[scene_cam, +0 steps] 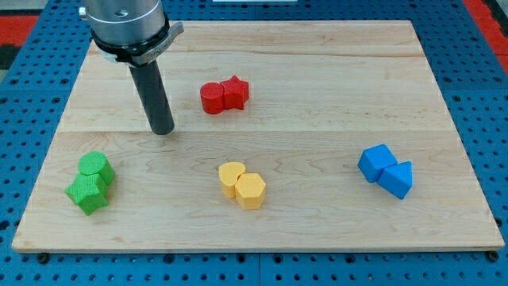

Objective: Push the red star towards the top right center

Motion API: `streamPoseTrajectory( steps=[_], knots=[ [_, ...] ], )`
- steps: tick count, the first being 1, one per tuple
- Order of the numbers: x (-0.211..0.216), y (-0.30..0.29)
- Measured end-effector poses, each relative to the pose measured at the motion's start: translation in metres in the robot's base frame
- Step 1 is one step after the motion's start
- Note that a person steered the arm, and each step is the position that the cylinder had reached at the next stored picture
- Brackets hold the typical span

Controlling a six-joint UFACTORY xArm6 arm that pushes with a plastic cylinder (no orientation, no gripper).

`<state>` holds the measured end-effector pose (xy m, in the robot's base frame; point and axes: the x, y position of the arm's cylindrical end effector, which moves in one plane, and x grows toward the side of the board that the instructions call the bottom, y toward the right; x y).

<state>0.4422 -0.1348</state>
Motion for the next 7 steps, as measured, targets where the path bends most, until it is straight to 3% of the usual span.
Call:
streamPoseTrajectory(
  steps=[1, 3, 4, 7],
  knots=[
    [0.001, 0.016],
    [0.070, 0.046],
    [0.090, 0.029],
    [0.095, 0.022]
  ],
)
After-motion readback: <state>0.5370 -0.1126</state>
